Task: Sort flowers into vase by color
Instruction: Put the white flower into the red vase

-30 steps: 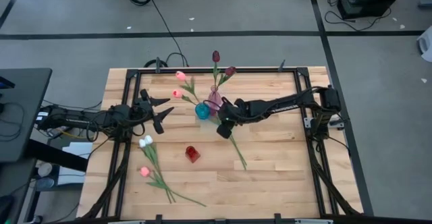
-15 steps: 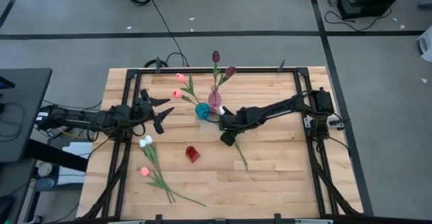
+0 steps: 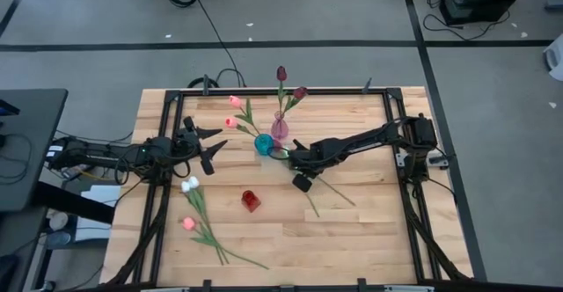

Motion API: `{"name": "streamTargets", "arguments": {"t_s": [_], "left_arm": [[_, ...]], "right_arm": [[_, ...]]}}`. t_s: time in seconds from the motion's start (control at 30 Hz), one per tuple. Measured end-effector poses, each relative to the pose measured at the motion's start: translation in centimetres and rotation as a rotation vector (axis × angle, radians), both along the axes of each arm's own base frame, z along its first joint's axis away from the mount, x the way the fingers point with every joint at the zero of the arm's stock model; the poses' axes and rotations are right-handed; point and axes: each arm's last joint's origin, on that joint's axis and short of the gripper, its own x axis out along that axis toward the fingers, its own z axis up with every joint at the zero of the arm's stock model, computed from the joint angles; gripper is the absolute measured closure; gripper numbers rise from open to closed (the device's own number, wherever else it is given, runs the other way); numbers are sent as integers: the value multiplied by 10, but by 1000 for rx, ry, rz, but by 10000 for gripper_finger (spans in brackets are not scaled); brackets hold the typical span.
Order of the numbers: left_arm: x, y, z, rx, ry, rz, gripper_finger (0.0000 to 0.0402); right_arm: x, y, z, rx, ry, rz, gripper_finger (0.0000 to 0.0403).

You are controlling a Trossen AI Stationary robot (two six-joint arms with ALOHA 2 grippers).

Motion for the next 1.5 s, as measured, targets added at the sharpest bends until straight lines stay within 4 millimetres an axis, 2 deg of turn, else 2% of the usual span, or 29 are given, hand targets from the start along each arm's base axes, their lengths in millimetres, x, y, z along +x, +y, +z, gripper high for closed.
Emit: {"name": "streamTargets", "arguments": {"t_s": [0.33, 0.43, 0.57, 0.73, 0.87, 1.07, 1.27, 1.4, 1.5], "left_arm": [[0, 0, 0, 0, 0, 0, 210], [0, 0, 0, 0, 0, 0, 210], [0, 0, 0, 0, 0, 0, 210], [0, 0, 0, 0, 0, 0, 210], [0, 0, 0, 0, -1, 0, 210], [0, 0, 0, 0, -3, 0, 210], [0, 0, 0, 0, -3, 0, 210], [0, 0, 1, 0, -10, 0, 210], [0, 0, 1, 0, -11, 1, 210]], "right_arm": [[-12, 7, 56, 84, -164, 142, 397], [-14, 12, 66, 105, -211, 163, 398], [-5, 18, 75, 121, -338, 224, 398], [13, 35, 91, 176, -601, 411, 398], [28, 46, 111, 88, -869, 557, 398], [38, 57, 146, -256, -1218, 658, 398], [38, 56, 164, -550, -1328, 600, 397], [41, 50, 171, -533, -1459, 580, 396], [45, 47, 168, -467, -1500, 568, 396]]}}
